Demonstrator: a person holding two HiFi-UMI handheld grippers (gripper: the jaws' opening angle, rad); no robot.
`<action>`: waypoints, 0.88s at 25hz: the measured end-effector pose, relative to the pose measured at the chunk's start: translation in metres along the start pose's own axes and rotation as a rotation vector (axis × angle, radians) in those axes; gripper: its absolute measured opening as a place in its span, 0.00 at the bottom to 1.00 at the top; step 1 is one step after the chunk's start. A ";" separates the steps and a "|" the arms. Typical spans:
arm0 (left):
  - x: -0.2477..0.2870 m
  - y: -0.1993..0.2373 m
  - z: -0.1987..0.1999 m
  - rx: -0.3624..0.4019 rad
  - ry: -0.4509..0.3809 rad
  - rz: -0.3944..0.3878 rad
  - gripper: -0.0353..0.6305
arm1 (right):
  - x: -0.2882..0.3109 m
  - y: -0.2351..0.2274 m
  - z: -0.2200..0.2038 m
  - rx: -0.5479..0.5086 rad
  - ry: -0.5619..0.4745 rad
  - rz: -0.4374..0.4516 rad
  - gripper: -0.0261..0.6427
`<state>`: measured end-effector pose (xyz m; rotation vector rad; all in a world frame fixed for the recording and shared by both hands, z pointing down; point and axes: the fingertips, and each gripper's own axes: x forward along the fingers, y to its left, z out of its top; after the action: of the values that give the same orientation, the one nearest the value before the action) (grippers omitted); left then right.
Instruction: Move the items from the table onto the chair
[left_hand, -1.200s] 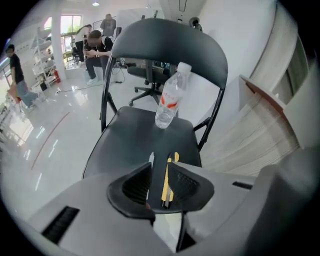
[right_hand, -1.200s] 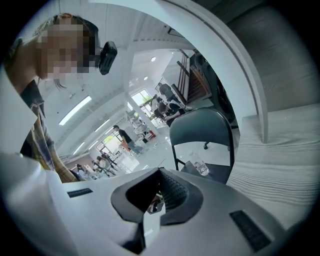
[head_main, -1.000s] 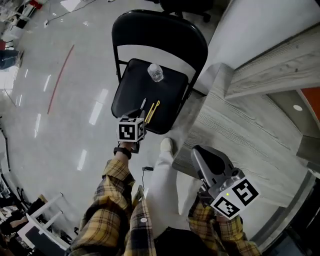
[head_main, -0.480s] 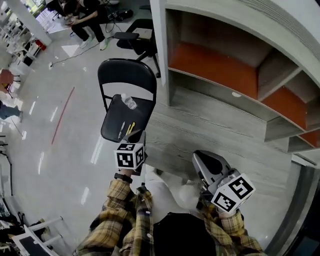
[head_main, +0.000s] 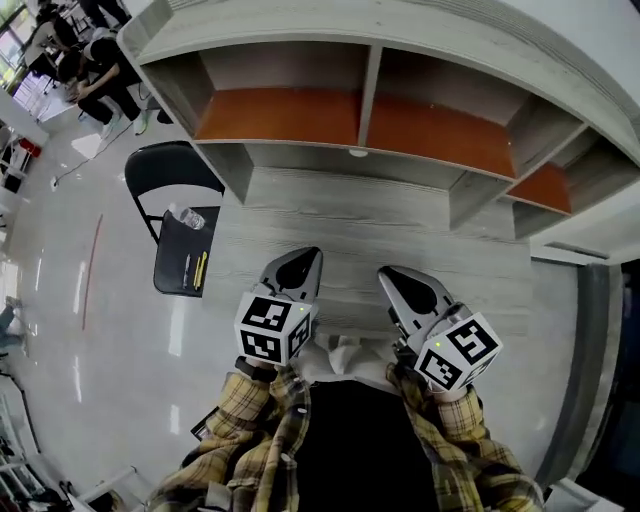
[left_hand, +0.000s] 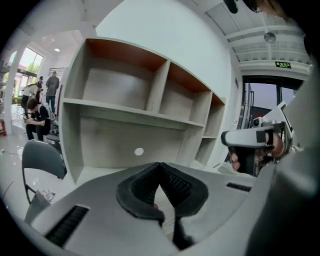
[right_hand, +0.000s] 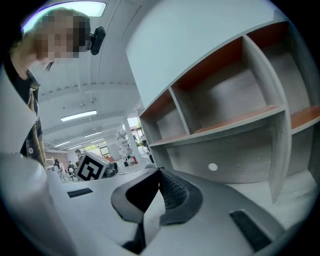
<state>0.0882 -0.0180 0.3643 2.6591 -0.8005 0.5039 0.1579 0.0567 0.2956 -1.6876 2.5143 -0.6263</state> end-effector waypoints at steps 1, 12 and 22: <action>0.004 -0.015 0.005 0.011 -0.007 -0.034 0.06 | -0.006 -0.005 0.001 0.000 -0.009 -0.024 0.06; 0.020 -0.094 0.031 0.107 -0.018 -0.268 0.06 | -0.037 -0.031 0.008 0.024 -0.074 -0.183 0.06; 0.021 -0.101 0.034 0.135 -0.004 -0.337 0.06 | -0.030 -0.031 0.013 0.019 -0.080 -0.195 0.06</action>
<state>0.1714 0.0388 0.3228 2.8381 -0.3154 0.4780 0.2007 0.0701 0.2891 -1.9261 2.3016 -0.5812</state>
